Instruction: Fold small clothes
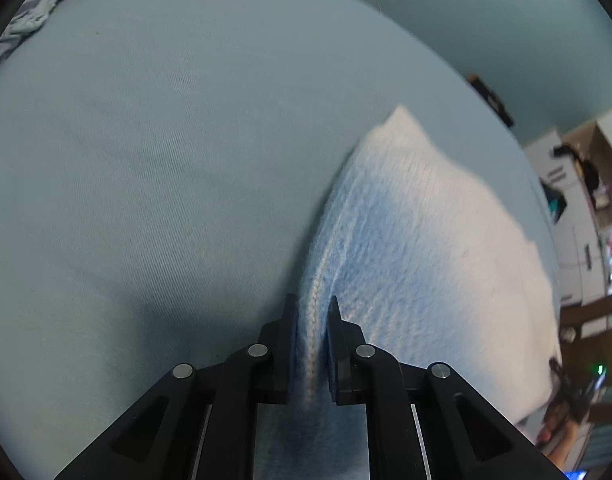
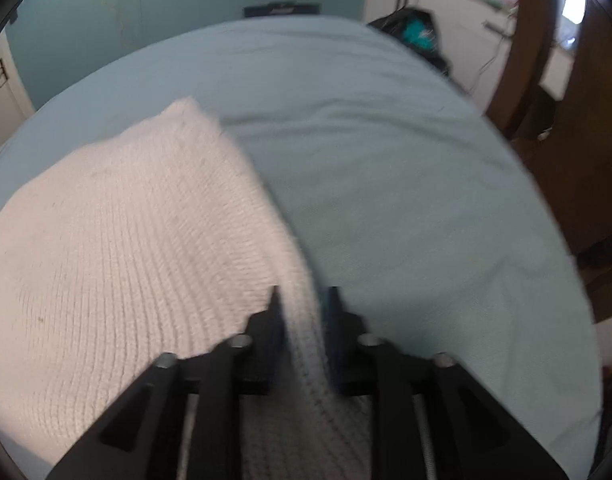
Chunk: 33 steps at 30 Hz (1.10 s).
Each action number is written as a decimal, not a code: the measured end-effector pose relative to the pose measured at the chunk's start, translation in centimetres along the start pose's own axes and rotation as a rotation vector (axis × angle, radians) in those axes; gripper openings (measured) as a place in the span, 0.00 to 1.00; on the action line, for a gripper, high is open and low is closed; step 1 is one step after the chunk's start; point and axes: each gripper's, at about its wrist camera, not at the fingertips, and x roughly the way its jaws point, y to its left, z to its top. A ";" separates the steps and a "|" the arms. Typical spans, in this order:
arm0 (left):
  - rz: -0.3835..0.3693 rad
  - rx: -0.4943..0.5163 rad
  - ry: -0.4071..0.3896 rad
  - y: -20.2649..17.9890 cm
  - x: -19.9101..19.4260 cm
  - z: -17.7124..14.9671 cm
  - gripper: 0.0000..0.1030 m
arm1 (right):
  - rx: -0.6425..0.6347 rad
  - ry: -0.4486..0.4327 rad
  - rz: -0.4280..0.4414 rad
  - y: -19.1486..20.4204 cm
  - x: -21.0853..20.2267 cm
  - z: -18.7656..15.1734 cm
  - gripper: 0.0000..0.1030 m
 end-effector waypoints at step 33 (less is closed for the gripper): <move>0.296 0.414 -0.048 -8.3 -5.5 -14.7 1.00 | 0.363 0.106 0.528 -2.5 -5.4 -12.7 0.87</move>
